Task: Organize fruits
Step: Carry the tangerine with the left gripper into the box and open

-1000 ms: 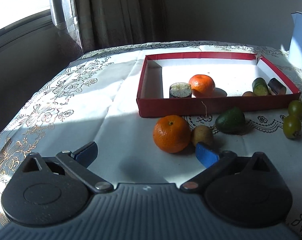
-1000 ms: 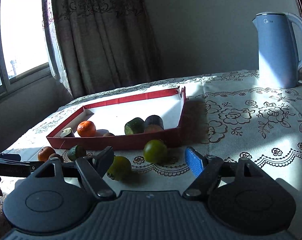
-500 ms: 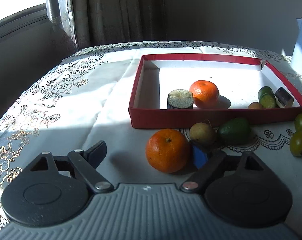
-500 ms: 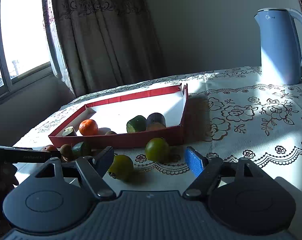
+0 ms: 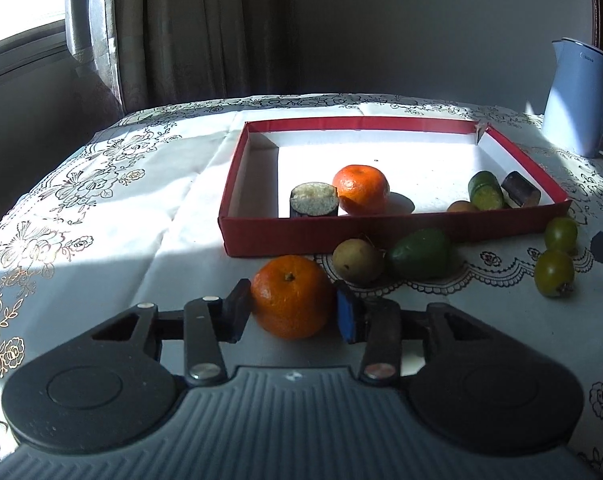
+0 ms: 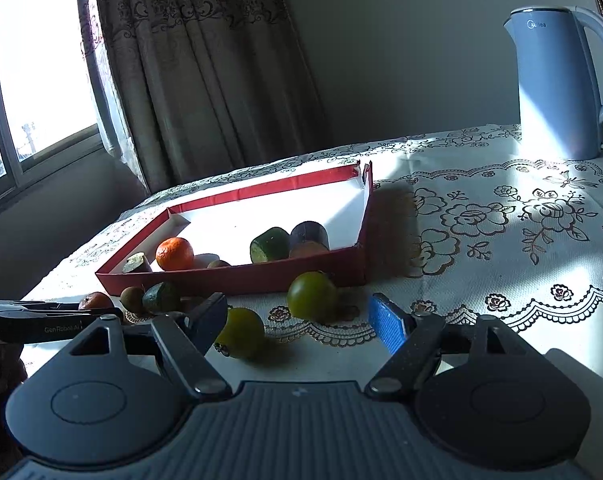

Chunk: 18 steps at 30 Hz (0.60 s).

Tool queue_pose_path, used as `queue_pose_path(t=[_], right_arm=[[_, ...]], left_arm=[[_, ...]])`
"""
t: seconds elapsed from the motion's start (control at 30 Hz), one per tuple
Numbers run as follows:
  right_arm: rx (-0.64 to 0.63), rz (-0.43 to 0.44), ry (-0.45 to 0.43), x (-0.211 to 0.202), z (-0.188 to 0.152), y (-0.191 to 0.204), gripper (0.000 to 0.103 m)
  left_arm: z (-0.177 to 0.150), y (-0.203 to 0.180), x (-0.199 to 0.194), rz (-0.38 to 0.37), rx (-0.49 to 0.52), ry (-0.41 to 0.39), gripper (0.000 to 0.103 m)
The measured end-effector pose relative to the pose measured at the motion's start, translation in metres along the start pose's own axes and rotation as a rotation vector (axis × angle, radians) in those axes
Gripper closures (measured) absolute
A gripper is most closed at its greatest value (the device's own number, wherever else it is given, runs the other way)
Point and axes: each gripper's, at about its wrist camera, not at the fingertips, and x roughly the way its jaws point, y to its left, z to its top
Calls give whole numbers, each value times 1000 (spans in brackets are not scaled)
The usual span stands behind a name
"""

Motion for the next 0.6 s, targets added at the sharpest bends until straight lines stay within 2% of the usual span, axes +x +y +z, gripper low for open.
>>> queue_pose_path(t=[0.27, 0.6], right_arm=[[3, -3, -1, 0, 0, 0, 25], [17, -5, 3, 0, 0, -2, 25]], left_arm=[[7, -5, -24, -20, 0, -57, 63], [43, -33, -30, -61, 42, -126, 63]])
